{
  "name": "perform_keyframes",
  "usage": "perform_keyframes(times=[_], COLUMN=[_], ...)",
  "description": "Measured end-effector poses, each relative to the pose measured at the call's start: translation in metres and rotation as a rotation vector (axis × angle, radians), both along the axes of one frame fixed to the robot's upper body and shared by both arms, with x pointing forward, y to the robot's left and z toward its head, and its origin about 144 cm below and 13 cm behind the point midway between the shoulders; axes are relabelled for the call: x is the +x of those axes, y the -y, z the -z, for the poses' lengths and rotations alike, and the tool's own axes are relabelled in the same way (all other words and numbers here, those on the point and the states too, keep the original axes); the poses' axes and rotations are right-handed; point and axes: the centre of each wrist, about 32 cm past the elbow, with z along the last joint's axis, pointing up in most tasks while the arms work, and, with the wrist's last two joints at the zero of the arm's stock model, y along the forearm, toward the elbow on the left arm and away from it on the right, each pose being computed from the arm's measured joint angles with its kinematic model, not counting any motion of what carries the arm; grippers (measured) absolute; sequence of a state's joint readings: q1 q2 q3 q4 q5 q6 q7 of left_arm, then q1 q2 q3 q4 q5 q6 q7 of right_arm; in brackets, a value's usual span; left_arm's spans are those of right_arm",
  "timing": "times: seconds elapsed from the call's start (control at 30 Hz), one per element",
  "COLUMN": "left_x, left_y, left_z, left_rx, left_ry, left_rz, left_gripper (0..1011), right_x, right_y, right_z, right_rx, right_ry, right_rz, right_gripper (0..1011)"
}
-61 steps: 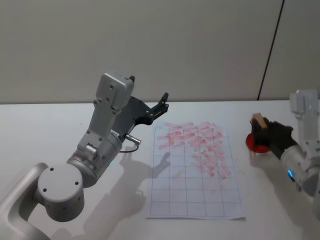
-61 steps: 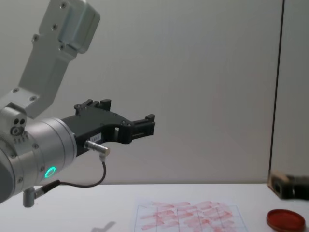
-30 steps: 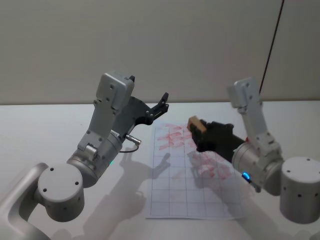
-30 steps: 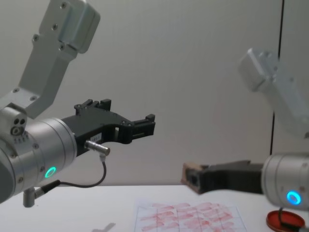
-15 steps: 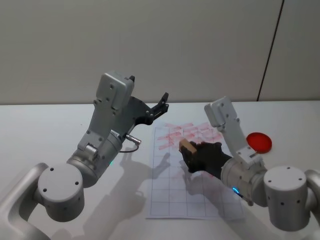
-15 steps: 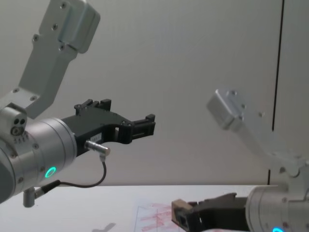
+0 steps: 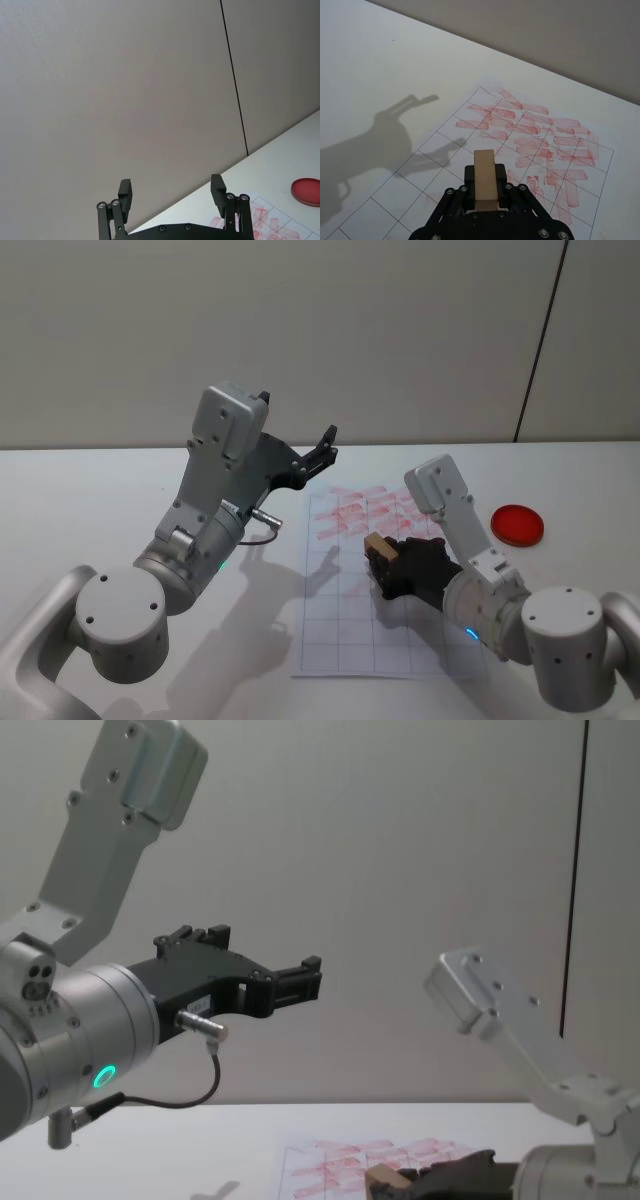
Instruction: Use the one hand to pick up the stamp and affix it onto the A4 paper.
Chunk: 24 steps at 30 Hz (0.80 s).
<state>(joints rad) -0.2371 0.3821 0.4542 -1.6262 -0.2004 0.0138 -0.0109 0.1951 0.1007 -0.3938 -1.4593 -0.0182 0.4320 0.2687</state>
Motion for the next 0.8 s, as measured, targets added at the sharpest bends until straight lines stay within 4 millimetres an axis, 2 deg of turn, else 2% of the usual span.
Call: perform_keyframes(times=[0.43, 0.8], left_x=[0.0, 0.0], left_y=[0.0, 0.0], left_z=[0.0, 0.0], left_rx=[0.0, 0.0], left_ry=[0.0, 0.0], left_rz=[0.0, 0.0], left_gripper=[1002, 1001], right_x=[0.001, 0.002], right_y=[0.005, 0.009], right_z=[0.022, 0.032], right_rx=[0.001, 0.011], right_ry=[0.01, 0.004], right_rz=[0.0, 0.003], right_gripper=[225, 225])
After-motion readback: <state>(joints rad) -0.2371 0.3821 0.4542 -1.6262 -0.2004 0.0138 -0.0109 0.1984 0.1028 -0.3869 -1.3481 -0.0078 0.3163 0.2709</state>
